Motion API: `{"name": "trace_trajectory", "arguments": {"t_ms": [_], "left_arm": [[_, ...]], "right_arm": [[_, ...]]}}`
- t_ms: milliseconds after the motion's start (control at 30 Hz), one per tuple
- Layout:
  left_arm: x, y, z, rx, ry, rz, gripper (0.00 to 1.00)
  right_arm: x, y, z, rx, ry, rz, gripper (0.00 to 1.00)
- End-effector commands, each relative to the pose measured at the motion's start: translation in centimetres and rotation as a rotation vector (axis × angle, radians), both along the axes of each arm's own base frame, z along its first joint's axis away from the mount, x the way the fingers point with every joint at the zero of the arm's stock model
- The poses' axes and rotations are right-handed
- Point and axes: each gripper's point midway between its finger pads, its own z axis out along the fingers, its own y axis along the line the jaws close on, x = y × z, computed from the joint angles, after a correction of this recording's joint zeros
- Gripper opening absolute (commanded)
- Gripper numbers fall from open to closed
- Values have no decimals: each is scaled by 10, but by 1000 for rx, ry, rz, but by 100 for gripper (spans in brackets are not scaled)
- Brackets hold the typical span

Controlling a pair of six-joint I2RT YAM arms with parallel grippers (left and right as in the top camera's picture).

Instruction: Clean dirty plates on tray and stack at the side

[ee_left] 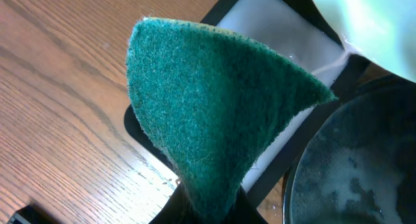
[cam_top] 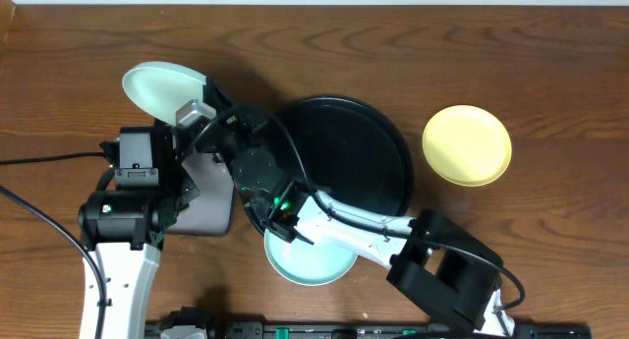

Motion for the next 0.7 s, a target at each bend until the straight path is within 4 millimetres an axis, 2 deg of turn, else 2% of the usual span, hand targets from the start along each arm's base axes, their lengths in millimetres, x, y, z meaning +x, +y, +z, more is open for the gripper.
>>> {"name": "trace_trajectory", "arguments": {"t_ms": [0, 367, 533, 667], "left_arm": [[-2, 2, -1, 3, 1, 12, 7], [-2, 2, -1, 3, 1, 12, 7], [-2, 2, -1, 3, 1, 12, 7], [-2, 2, 0, 3, 1, 12, 7]], "right_arm": [[-6, -1, 22, -32, -78, -19, 1], [-6, -2, 25, -27, -91, -23, 1], [-1, -5, 9, -62, -36, -51, 1], [1, -9, 7, -3, 4, -67, 1]]}}
